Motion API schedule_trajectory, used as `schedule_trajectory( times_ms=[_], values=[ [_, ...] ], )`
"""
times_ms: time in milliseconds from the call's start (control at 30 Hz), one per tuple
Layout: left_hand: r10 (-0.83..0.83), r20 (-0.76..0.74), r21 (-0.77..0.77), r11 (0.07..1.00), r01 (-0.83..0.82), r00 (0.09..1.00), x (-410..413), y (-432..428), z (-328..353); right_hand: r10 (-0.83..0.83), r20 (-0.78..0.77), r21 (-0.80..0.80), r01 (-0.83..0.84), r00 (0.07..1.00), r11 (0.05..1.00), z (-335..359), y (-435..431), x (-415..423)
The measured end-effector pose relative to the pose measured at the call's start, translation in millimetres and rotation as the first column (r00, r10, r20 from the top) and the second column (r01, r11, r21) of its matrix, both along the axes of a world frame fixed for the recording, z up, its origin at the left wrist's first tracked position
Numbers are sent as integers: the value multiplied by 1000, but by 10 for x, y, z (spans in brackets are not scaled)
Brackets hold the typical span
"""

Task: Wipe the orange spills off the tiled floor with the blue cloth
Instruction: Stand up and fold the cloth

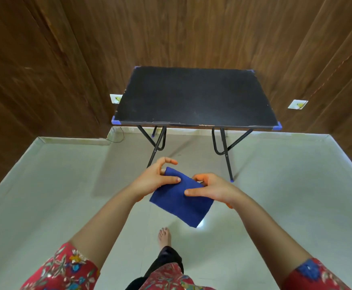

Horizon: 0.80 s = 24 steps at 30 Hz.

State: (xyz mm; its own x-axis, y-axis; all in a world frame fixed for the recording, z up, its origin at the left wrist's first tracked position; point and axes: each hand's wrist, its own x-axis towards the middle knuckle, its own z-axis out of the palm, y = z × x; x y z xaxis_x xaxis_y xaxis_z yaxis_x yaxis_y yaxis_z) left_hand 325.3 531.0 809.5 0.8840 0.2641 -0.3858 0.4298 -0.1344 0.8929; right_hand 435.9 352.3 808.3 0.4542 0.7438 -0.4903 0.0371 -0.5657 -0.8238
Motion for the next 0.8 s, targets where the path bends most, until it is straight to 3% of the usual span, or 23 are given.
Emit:
schedule_trajectory(
  times_ms=[133,267,467,600,800],
  values=[
    [172,-19,-58,983,-172,985,497,489,-148,-108,11,40,107,994,993,-184,479,390],
    [417,-81,-107,899,-424,905,934,1042,-358,-276,28,16,275,961,961,-318,889,826],
    [512,-141,-178,829,-531,847,1511,1598,-454,-425,79,45,423,902,905,-390,1431,1429],
    [523,-161,-223,807,-547,837,1956,1947,-434,-564,-43,127,565,824,815,-369,1802,1891],
    [568,-167,-233,771,-592,806,2632,2423,-409,-697,-269,92,738,665,668,-502,2440,2767]
  ],
)
